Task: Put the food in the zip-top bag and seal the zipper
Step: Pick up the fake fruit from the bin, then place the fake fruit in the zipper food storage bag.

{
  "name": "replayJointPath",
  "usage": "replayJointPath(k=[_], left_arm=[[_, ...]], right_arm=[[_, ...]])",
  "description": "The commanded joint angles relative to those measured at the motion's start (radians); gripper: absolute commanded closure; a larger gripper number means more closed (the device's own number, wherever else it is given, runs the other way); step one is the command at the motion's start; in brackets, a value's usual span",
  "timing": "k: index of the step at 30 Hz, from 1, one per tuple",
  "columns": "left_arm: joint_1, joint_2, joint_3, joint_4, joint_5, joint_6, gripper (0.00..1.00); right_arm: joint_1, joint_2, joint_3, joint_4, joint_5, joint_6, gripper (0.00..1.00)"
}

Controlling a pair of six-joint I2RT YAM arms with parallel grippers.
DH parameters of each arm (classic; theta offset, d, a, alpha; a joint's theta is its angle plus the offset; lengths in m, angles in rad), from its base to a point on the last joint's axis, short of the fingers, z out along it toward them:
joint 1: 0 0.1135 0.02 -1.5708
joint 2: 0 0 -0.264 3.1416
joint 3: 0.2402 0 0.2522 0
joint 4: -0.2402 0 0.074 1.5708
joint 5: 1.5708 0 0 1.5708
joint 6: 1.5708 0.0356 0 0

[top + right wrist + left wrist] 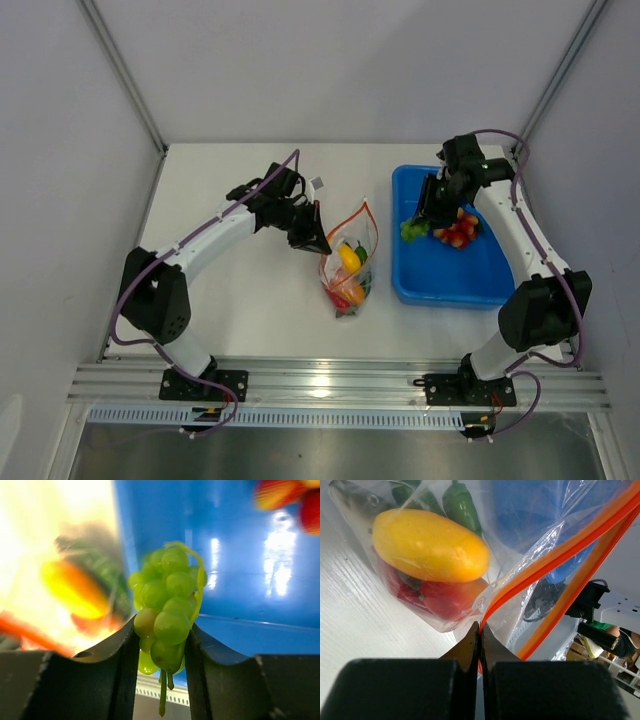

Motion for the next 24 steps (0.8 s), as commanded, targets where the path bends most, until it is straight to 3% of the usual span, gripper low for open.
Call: replayJointPath(k=[1,11,24], left_arm=[[0.009,-0.017,0.045,0.023,0.049,0.023,0.99],[0.009,-0.006,0.05,0.051,0.109,0.005,0.99],[0.009,-0.013,0.076,0.035,0.126,-0.013,0.99]], right_arm=[[0.063,-0.084,0.062,-0.005,-0.073,0.008,0.85],[0.203,-0.28,0.023,0.105,-0.123,0.094,0.84],[0.355,-0.351,0.035,0.154,-0.114,0.135,0.83]])
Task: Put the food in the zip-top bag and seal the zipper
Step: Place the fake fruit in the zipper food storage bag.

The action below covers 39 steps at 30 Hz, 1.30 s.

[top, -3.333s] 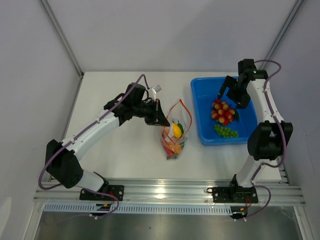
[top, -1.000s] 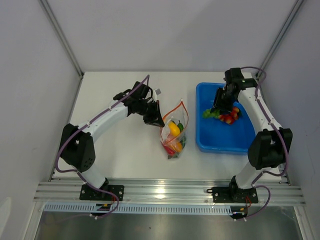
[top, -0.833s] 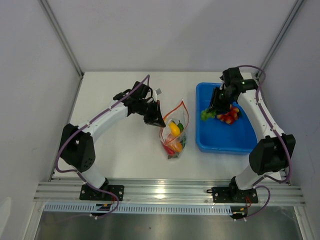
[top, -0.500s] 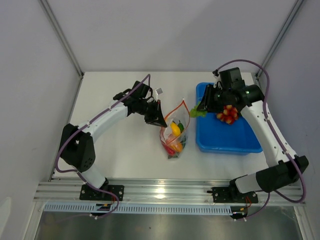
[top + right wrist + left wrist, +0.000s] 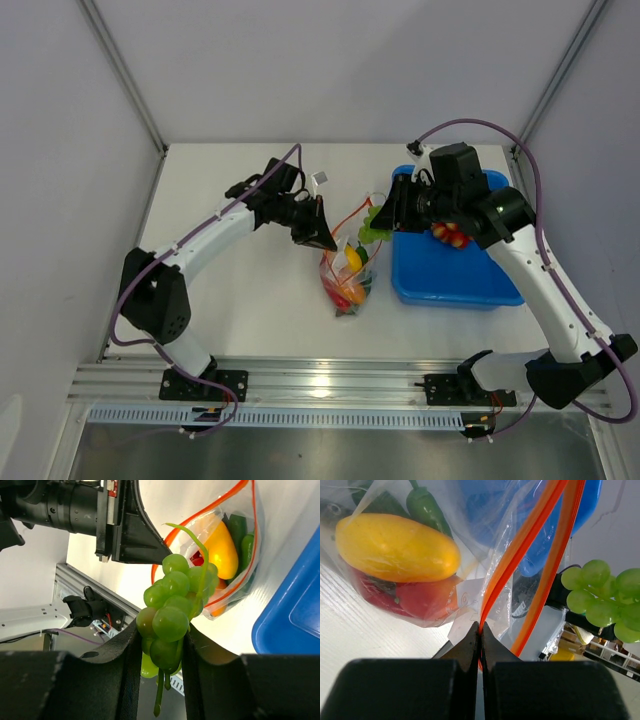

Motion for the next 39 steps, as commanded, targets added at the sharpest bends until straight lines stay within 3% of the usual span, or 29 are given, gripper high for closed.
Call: replayJointPath(k=[1,8,14,15,17,18,20,29,33,39], left_arm=[[0.007,-0.016,0.044,0.012,0.033,-0.011,1.0],[0.007,-0.056,0.038,0.004,0.039,0.0,0.99],[0.007,-0.081,0.038,0.013,0.072,-0.001,0.99],[0.007,-0.085,0.041,0.018,0.077,-0.003,0.99],[0.007,-0.096,0.043,0.027,0.092,-0.006,1.0],[0.007,-0.099,0.043,0.033,0.095,-0.006,0.99],[0.009,-0.107,0.043,0.035,0.105,-0.005,0.99],[0.007,-0.118,0.04,0.032,0.086,0.009,0.99],[0.007,-0.111,0.043,0.039,0.088,0.005,0.99],[0.01,-0.108,0.046,0.035,0.069,0.014,0.99]], right_arm=[[0.014,-0.034,0.012,0.054,0.005,0.021,0.83],[0.017,0.075,0.062,0.021,0.042,0.004,0.83],[0.023,0.191,0.073,0.018,0.054,-0.007,0.73],[0.024,0.205,0.079,0.018,0.056,-0.01,0.62],[0.026,0.254,0.098,0.012,0.054,-0.014,0.5],[0.027,0.274,0.113,0.003,0.057,-0.015,0.3],[0.037,0.305,0.163,-0.026,0.07,-0.021,0.01],[0.041,0.316,0.289,-0.124,0.18,-0.05,0.01],[-0.049,0.285,0.308,-0.214,0.194,-0.033,0.01],[-0.225,0.204,0.168,-0.248,0.214,-0.019,0.01]])
